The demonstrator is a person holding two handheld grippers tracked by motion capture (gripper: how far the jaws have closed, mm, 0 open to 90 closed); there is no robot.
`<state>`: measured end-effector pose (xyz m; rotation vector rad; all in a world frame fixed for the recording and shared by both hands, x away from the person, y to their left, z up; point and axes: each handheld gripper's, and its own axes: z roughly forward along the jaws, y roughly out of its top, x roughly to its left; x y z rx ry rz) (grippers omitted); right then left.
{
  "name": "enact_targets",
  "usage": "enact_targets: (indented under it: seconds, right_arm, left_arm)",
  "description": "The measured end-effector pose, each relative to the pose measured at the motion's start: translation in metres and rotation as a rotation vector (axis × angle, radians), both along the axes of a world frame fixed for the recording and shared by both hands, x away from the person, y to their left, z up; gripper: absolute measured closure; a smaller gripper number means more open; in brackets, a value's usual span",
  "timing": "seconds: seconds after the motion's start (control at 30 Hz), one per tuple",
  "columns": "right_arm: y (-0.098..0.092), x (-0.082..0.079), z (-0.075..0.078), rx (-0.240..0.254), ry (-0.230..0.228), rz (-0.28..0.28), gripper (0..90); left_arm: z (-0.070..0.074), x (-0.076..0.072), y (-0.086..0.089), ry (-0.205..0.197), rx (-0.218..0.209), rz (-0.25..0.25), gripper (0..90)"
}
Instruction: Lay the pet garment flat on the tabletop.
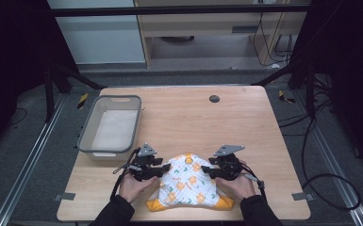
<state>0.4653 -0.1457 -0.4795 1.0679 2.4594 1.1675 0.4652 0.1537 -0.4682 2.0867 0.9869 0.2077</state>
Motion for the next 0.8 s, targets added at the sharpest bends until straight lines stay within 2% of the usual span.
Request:
enact_targets:
  seconds: [0.23,0.33,0.43,0.53,0.6,0.73,0.8]
  right_arm:
    - [0.004,-0.002,0.001,-0.027,0.007,0.013,68.8]
    - [0.005,-0.004,0.001,-0.043,0.007,0.020,78.2]
    - [0.006,-0.004,0.004,-0.039,0.012,0.029,81.5]
    - [0.006,-0.005,0.008,-0.037,0.007,0.035,82.3]
    - [0.004,-0.006,0.014,-0.030,-0.011,0.033,82.5]
    - [-0.002,-0.007,0.032,0.009,-0.069,0.012,82.5]
    - [-0.004,-0.008,0.042,0.023,-0.104,0.003,82.5]
  left_arm:
    - [-0.010,-0.001,-0.006,0.049,0.028,-0.022,73.2]
    - [-0.010,-0.001,-0.008,0.057,0.027,-0.030,78.6]
    - [-0.009,-0.002,-0.009,0.059,0.030,-0.035,82.1]
    - [-0.001,-0.002,-0.007,0.039,0.007,-0.032,83.0]
    - [0.005,-0.003,-0.006,0.020,-0.004,-0.034,83.0]
    - [0.027,-0.004,-0.004,-0.043,-0.039,-0.030,83.0]
    - [0.039,-0.005,-0.005,-0.083,-0.043,-0.031,83.1]
